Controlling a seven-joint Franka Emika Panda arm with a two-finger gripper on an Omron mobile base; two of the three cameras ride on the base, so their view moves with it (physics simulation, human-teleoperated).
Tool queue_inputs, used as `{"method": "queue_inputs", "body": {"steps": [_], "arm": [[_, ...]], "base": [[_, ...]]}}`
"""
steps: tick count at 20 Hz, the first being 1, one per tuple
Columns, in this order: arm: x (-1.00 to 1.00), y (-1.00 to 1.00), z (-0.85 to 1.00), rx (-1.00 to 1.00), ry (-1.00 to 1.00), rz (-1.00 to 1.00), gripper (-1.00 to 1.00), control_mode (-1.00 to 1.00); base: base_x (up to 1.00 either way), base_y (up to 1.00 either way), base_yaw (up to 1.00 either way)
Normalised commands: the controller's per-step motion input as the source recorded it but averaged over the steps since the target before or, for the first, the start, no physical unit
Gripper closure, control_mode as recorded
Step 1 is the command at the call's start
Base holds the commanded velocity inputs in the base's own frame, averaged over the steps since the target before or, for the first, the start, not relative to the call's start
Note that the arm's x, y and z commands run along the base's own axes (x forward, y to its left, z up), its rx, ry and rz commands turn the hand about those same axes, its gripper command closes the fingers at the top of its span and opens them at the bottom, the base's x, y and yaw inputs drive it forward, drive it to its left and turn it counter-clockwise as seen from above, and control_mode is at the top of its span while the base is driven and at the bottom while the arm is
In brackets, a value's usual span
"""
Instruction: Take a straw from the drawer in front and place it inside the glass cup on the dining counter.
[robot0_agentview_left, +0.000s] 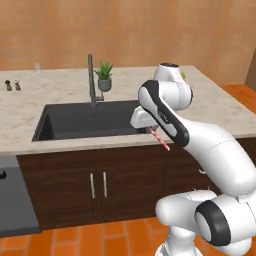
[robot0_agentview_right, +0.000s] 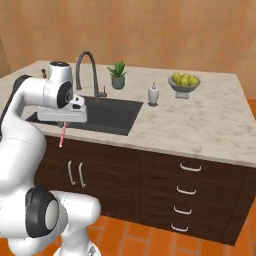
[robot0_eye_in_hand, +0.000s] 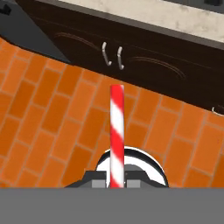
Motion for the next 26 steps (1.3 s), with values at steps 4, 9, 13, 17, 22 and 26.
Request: {"method": "queue_inputs", "body": {"steps": [4,9,13,17,22,26], "arm": [[0.00,0.00,0.00,0.00,0.00,0.00,1.00,1.00],[0.00,0.00,0.00,0.00,0.00,0.00,1.00,1.00],[0.00,0.00,0.00,0.00,0.00,0.00,1.00,1.00],[0.00,0.00,0.00,0.00,0.00,0.00,1.00,1.00],[0.00,0.00,0.00,0.00,0.00,0.00,1.00,1.00],[0.00,0.00,0.00,0.00,0.00,0.00,1.00,1.00]], "base": [[0.00,1.00,-0.10],[0.00,1.00,-0.08],[0.00,1.00,-0.03],[0.00,1.00,0.00],[0.00,1.00,0.00],[0.00,1.00,0.00]]}}
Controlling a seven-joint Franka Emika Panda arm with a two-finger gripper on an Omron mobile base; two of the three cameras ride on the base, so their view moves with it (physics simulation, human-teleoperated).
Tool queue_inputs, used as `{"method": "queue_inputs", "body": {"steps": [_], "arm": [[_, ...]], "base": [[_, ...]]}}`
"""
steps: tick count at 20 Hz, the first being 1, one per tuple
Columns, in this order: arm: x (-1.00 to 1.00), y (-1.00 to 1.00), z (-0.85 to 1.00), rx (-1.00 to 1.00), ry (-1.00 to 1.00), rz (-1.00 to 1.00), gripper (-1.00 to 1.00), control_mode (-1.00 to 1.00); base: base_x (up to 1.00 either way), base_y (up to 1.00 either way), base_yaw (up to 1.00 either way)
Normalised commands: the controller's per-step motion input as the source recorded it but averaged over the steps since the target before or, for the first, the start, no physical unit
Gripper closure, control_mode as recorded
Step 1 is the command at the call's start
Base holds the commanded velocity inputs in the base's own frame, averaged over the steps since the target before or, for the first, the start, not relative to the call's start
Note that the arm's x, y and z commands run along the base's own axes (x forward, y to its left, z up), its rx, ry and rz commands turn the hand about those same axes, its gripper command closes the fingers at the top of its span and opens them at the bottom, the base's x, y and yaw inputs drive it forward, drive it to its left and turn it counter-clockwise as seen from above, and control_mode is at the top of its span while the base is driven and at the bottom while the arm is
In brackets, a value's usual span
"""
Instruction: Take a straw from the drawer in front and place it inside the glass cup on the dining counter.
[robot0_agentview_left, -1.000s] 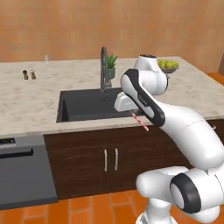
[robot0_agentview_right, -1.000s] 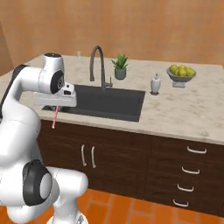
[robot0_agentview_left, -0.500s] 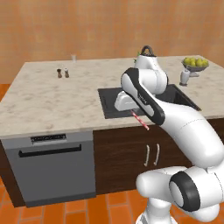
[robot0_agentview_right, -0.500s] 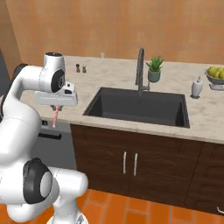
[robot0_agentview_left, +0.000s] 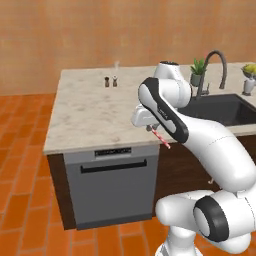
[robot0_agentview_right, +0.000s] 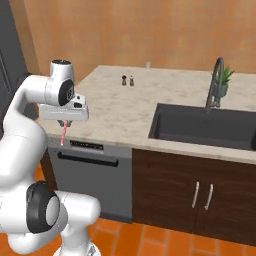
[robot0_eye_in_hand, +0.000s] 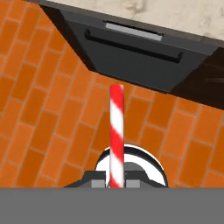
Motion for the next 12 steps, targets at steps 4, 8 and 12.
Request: {"method": "queue_inputs", "body": {"steps": [4,8,12], "arm": [[0.00,0.00,0.00,0.00,0.00,0.00,1.00,1.00],[0.00,0.00,0.00,0.00,0.00,0.00,1.00,1.00],[0.00,0.00,0.00,0.00,0.00,0.00,1.00,1.00]], "base": [[0.02,1.00,-0.01],[0.22,1.00,-0.06],[0.44,1.00,-0.12]]}}
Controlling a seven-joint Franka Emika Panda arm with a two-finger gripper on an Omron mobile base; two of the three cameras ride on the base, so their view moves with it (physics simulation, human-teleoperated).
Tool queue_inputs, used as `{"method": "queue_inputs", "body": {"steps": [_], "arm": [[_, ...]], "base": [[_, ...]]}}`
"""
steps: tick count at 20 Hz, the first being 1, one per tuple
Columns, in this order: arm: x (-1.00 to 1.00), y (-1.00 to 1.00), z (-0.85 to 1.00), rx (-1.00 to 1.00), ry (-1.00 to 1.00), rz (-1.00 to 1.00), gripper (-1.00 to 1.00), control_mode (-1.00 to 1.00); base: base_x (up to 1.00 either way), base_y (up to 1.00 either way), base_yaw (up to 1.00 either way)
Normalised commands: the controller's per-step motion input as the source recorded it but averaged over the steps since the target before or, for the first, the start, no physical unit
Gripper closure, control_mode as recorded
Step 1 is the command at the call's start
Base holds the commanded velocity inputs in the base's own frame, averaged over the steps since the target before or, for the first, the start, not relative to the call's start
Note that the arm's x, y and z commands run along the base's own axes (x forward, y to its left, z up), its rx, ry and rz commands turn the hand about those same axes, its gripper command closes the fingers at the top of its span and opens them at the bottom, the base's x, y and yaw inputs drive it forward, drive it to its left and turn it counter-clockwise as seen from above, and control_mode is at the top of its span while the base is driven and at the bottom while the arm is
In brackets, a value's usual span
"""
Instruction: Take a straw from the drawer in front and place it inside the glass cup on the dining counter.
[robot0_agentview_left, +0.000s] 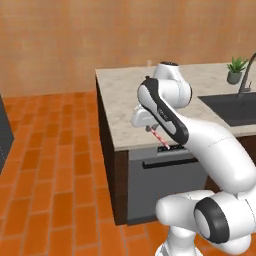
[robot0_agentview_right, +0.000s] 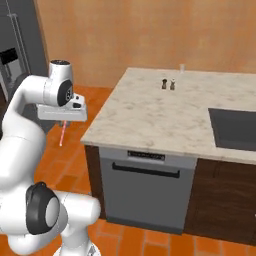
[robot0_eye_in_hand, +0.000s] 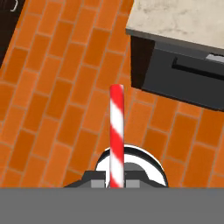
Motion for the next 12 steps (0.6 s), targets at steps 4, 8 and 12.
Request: {"method": "queue_inputs", "body": {"steps": [4,8,12], "arm": [[0.00,0.00,0.00,0.00,0.00,0.00,1.00,1.00],[0.00,0.00,0.00,0.00,0.00,0.00,1.00,1.00],[0.00,0.00,0.00,0.00,0.00,0.00,1.00,1.00]], "base": [[0.65,1.00,-0.16],[0.72,1.00,-0.17],[0.57,1.00,-0.16]]}}
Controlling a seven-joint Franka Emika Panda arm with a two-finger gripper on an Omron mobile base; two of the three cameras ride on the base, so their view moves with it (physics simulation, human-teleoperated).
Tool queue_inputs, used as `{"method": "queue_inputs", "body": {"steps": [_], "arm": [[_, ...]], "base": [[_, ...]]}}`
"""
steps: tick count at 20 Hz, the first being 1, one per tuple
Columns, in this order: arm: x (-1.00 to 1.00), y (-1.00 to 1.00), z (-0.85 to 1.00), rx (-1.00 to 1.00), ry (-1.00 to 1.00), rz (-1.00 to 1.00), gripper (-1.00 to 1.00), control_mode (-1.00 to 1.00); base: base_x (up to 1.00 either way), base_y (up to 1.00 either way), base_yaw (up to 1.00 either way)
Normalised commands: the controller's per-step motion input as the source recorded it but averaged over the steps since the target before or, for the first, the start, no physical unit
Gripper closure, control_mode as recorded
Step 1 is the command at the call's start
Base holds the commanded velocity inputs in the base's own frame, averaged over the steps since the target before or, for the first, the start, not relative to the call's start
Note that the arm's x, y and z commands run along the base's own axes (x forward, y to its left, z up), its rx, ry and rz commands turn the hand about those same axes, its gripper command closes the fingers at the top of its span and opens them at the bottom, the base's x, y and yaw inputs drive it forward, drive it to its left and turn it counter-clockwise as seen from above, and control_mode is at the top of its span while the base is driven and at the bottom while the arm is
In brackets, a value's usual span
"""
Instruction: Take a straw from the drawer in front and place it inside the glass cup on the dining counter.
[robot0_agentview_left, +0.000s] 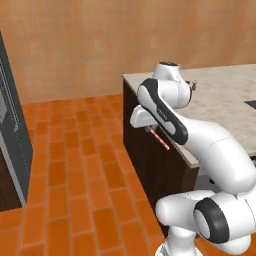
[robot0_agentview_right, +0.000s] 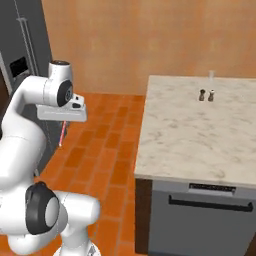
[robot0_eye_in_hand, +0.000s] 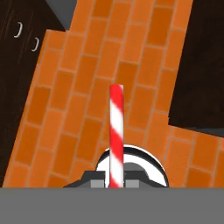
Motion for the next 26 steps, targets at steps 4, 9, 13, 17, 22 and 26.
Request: {"method": "queue_inputs", "body": {"steps": [4,9,13,17,22,26], "arm": [[0.00,0.00,0.00,0.00,0.00,0.00,1.00,1.00],[0.00,0.00,0.00,0.00,0.00,0.00,1.00,1.00],[0.00,0.00,0.00,0.00,0.00,0.00,1.00,1.00],[0.00,0.00,0.00,0.00,0.00,0.00,1.00,1.00],[0.00,0.00,0.00,0.00,0.00,0.00,1.00,1.00],[0.00,0.00,0.00,0.00,0.00,0.00,1.00,1.00]], "base": [[0.71,1.00,-0.15],[0.99,0.86,-0.15],[1.00,0.63,-0.15],[1.00,0.43,-0.17],[1.00,0.23,-0.20],[1.00,0.21,-0.21]]}}
